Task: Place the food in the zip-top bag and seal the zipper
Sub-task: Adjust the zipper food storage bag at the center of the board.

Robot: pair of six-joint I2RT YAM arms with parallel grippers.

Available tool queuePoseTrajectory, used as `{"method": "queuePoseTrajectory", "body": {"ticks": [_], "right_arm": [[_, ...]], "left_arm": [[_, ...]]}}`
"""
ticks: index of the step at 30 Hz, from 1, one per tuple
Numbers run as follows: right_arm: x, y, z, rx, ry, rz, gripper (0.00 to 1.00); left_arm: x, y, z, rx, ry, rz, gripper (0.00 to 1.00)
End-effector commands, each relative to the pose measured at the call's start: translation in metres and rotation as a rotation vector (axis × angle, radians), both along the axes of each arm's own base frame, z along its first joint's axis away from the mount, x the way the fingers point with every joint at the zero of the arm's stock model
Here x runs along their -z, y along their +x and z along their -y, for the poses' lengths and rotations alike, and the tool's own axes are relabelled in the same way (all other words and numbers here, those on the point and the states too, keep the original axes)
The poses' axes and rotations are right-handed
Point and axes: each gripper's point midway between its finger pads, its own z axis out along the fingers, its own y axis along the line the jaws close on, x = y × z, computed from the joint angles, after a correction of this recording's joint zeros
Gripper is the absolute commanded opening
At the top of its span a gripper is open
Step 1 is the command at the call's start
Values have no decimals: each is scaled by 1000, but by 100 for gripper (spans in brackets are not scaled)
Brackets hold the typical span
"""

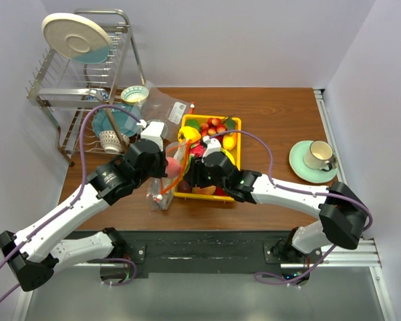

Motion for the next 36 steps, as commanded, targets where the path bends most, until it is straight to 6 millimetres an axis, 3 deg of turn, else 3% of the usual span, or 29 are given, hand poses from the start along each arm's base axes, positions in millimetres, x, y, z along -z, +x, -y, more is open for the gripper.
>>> {"method": "queuePoseTrajectory", "body": {"ticks": [1, 5, 15, 26, 31, 35, 36], "right_arm": [[-44, 9, -26, -32, 138, 54, 47], [-47, 10, -30, -41, 150, 57, 47], [-52, 17, -20, 0, 119, 100, 47], [-42, 21, -42, -46, 119, 75, 43], [-38, 20, -47, -60, 125, 58, 28], [-42, 18, -41, -51, 118, 65, 1], [-50, 17, -36, -44, 122, 75, 0]], "left_arm": [[-18, 2, -4, -7, -26, 40, 0], [-18, 2, -5, -8, -21, 41, 0], [-18, 4, -3, -6, -14, 41, 0], [-21, 6, 0, 1, -15, 43, 0], [-21, 5, 0, 1, -16, 42, 0], [-22, 5, -2, -4, -10, 46, 0], [-22, 6, -3, -8, -5, 48, 0]]}}
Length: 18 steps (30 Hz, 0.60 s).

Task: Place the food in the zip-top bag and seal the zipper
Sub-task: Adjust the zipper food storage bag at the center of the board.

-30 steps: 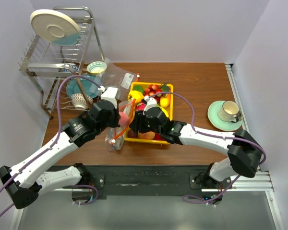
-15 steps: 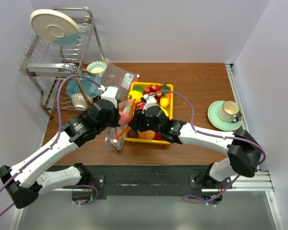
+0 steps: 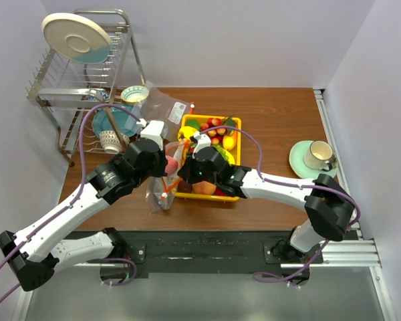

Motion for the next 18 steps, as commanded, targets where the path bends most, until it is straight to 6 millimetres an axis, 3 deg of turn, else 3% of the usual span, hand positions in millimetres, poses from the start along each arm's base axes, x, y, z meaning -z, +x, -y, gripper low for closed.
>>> {"method": "queuePoseTrajectory", "body": {"ticks": [1, 3, 4, 6, 7, 10, 18], "right_arm": [[-52, 7, 3, 23, 79, 76, 0], [-54, 10, 23, 79, -7, 86, 0], [-70, 13, 24, 90, -9, 104, 0], [-70, 12, 39, 105, -100, 95, 0], [-85, 13, 39, 101, -97, 108, 0], [-93, 10, 52, 100, -168, 109, 0], [-89, -3, 75, 58, -267, 83, 0]], "left_arm": [[-17, 4, -3, -11, -3, 38, 0], [-16, 5, -6, -22, 8, 40, 0], [-15, 5, -7, -25, 15, 37, 0], [-15, 7, -10, -38, 28, 43, 0], [-14, 6, -13, -45, 41, 38, 0], [-14, 7, -19, -62, 83, 31, 0], [-27, 8, -38, -116, 164, 39, 0]]}}
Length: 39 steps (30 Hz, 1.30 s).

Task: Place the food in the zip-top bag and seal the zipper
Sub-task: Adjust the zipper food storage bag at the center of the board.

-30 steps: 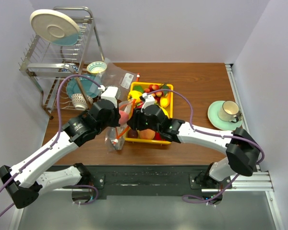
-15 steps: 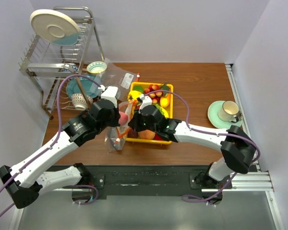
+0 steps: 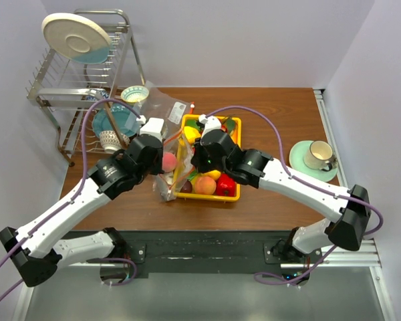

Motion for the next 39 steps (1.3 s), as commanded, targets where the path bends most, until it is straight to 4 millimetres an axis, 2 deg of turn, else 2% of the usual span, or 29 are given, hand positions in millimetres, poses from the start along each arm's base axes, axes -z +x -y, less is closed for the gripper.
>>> {"method": "queuePoseTrajectory", "body": {"ticks": [1, 2, 4, 5, 6, 8, 9, 12, 14, 15, 16, 17, 18, 19, 20, 21, 22, 24, 28, 29, 30, 35, 37, 39], "right_arm": [[-2, -5, 22, -6, -66, 2, 0], [1, -9, 19, -28, -55, -13, 0], [11, -10, 12, -48, -24, -38, 0], [18, -16, 3, -90, -6, -72, 0], [17, -16, -7, -105, 39, -78, 0], [21, -21, -23, -153, 82, -112, 0], [24, -21, -38, -182, 114, -135, 0], [26, -24, -60, -246, 147, -174, 0], [27, -22, -62, -247, 143, -177, 1], [26, -21, -62, -248, 137, -171, 2], [26, -20, -60, -242, 133, -168, 5], [26, -20, -58, -238, 125, -165, 8], [29, -20, -54, -232, 104, -162, 13], [28, -19, -51, -224, 96, -152, 26], [29, -19, -49, -219, 89, -149, 30], [33, -20, -44, -212, 69, -151, 34], [34, -20, -41, -209, 62, -150, 40], [38, -21, -30, -187, 38, -143, 47], [34, -24, -8, -153, 27, -122, 48], [23, -26, -1, -143, 52, -102, 49], [28, -26, 10, -122, 44, -105, 48], [23, -31, 48, -56, 40, -67, 50], [25, -29, 64, -17, 20, -40, 59], [31, -21, 74, 11, -11, -32, 61]], "left_arm": [[-23, 1, -25, -61, 77, 41, 0], [-33, 2, -29, -78, 82, 57, 0], [-41, -2, -47, -122, 145, 64, 0], [-53, -2, -51, -135, 149, 82, 0], [-56, -5, -63, -161, 191, 78, 0], [-68, -7, -70, -178, 208, 91, 0], [-69, -10, -76, -186, 234, 82, 0], [-71, -12, -79, -194, 238, 84, 0], [-63, -12, -76, -181, 227, 78, 0], [-61, -9, -67, -159, 191, 83, 0], [-58, -9, -63, -144, 172, 85, 0], [-44, -9, -59, -127, 176, 67, 0], [-42, -4, -46, -99, 126, 80, 0], [-36, -4, -41, -82, 110, 77, 0], [-21, -4, -37, -66, 114, 57, 0], [-19, 0, -27, -46, 78, 66, 0], [-13, 1, -23, -38, 77, 58, 0], [-2, 3, -18, -26, 78, 41, 0], [1, 7, -17, -36, 93, 38, 0], [-2, 8, -17, -37, 94, 45, 0], [-4, 9, -19, -45, 94, 55, 0], [-13, 9, -22, -55, 76, 86, 0], [-15, 8, -24, -62, 64, 101, 0], [-17, 8, -22, -57, 44, 117, 0]]}}
